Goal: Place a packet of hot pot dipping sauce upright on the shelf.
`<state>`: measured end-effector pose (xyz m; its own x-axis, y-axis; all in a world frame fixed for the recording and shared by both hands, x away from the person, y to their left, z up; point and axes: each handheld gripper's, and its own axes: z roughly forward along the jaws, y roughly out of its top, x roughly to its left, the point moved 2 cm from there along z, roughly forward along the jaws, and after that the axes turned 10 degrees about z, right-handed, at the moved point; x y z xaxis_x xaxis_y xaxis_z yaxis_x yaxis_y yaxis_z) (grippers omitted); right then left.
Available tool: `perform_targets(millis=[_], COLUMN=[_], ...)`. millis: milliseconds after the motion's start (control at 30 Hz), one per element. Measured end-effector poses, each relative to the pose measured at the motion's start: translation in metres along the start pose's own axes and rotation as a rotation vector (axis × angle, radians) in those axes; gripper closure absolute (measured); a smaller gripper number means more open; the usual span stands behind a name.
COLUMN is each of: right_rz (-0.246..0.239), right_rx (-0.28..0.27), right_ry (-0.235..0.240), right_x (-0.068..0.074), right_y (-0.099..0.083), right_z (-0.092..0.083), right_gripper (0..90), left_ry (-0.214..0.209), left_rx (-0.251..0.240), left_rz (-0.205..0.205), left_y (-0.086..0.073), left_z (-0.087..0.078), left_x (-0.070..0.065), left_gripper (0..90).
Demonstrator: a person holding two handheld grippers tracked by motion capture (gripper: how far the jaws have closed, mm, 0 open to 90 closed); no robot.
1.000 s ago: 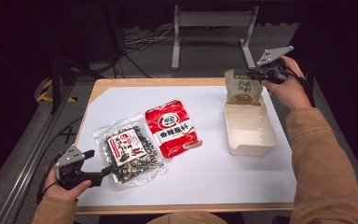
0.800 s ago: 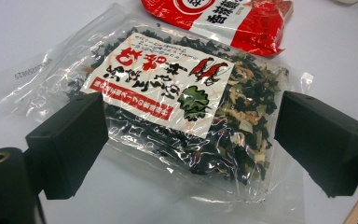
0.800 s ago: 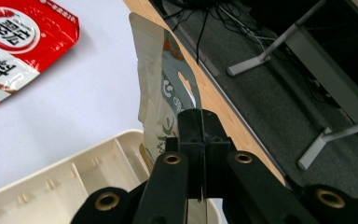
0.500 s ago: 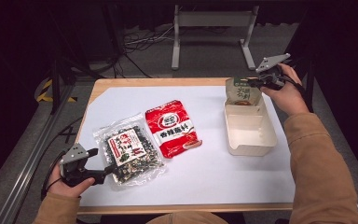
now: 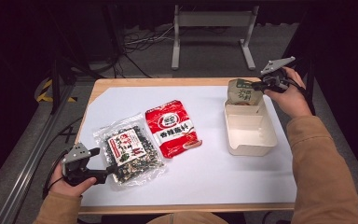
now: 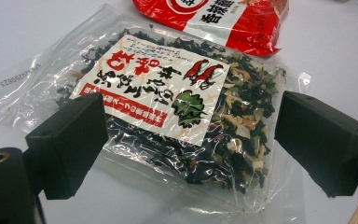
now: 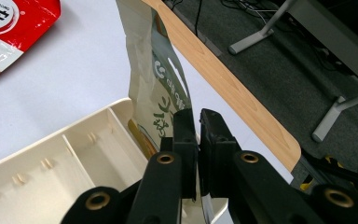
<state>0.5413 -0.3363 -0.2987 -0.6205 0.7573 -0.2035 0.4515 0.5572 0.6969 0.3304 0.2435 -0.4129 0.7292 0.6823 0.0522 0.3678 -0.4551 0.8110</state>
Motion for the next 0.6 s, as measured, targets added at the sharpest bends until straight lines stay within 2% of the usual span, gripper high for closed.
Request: perform_targets(millis=[233, 433, 600], right_rz=[-0.003, 0.037, 0.047], right_rx=[-0.004, -0.045, -0.087], right_ry=[0.010, 0.023, 0.017], right_x=[0.004, 0.010, 0.013], right_y=[0.001, 0.000, -0.002], right_z=[-0.001, -0.010, -0.023], right_gripper=[77.6, 56.8, 45.6], left_ry=[0.000, -0.003, -0.010], left_rx=[0.001, -0.001, -0.001], left_rz=[0.006, 0.004, 0.017], left_y=[0.000, 0.001, 0.004], left_z=[0.001, 0.002, 0.004], left_x=[0.000, 0.000, 0.001], left_gripper=[9.8, 9.7, 9.6])
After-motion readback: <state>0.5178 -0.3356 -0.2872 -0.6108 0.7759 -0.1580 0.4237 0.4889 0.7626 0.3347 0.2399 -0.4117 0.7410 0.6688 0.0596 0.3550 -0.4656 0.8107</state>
